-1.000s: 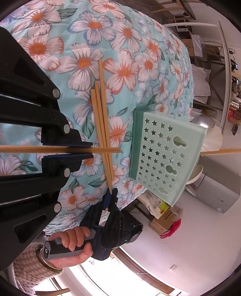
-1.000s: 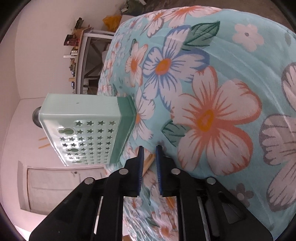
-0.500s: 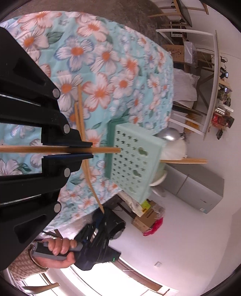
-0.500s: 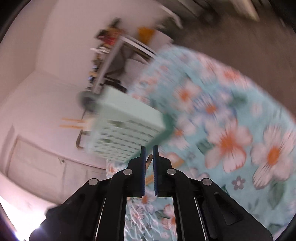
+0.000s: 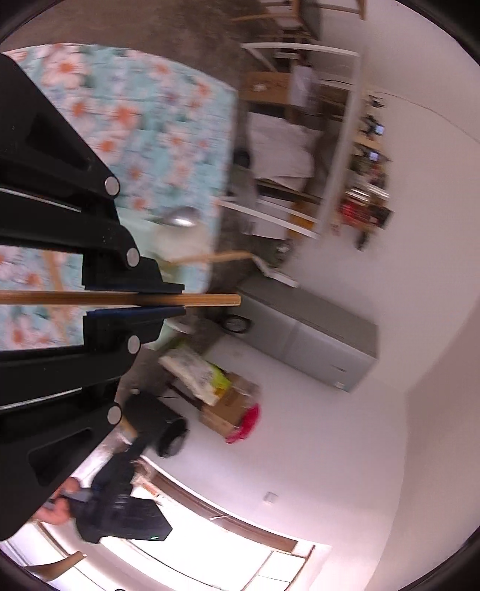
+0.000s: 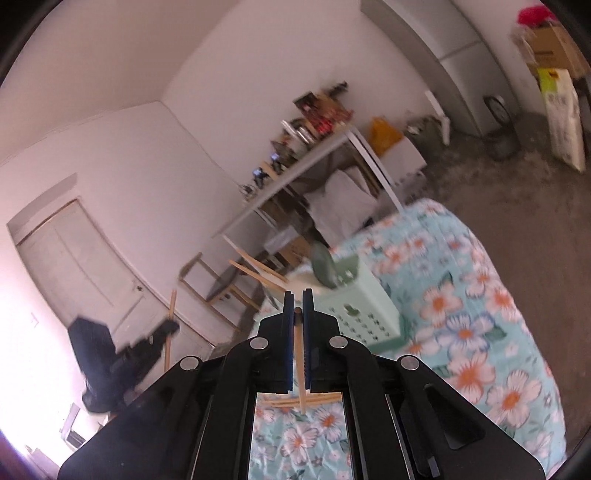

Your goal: Organize utensils

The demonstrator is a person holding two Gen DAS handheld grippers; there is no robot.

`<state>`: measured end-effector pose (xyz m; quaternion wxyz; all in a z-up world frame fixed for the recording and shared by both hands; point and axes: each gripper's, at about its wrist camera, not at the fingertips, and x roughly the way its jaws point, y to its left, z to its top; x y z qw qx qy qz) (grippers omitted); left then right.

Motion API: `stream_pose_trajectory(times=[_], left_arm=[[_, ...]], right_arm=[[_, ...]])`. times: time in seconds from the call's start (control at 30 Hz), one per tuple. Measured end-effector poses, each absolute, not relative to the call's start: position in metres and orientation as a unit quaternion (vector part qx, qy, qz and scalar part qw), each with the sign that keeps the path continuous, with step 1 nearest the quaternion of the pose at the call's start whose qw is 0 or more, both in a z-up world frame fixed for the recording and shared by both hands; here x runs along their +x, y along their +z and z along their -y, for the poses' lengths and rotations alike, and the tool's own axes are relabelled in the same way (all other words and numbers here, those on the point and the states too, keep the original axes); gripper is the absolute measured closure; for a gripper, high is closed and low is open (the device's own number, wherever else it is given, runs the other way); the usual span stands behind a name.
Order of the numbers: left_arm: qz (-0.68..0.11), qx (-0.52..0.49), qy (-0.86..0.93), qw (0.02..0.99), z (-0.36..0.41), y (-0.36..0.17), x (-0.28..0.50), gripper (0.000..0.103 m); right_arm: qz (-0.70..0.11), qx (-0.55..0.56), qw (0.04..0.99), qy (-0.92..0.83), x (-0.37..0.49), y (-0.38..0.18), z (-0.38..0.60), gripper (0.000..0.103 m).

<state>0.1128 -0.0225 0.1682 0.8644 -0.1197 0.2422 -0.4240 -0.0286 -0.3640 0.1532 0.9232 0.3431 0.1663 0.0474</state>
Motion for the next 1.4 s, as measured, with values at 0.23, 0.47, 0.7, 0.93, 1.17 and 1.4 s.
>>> stream_pose_trajectory(times=[0.23,0.47,0.7,0.93,1.17,1.4], left_arm=[[-0.184,-0.150,-0.440,0.866,0.065,0.214,0.130,0.097],[-0.118,-0.190,-0.449,0.865,0.122,0.245,0.154,0.097],[-0.122,-0.184,-0.444,0.868,0.178,0.236,0.181,0.097],[-0.124,-0.146,-0.431,0.882,0.212,0.218,0.191,0.097],[-0.133,-0.143,-0.430,0.881,0.221,0.211,0.195,0.097],[-0.082,-0.112,-0.445,0.885,0.205,0.243,0.160,0.097]], right_arm=[[-0.114,0.313,0.942,0.048,-0.053,0.179,0.381,0.101],[-0.093,0.341,0.935,0.038,-0.066,0.171,0.418,0.101],[-0.093,0.363,0.927,0.020,-0.071,0.154,0.445,0.101],[-0.095,0.379,0.921,0.003,-0.074,0.140,0.465,0.101],[-0.103,0.387,0.916,0.000,-0.071,0.136,0.472,0.101],[-0.101,0.385,0.917,0.004,-0.071,0.137,0.473,0.101]])
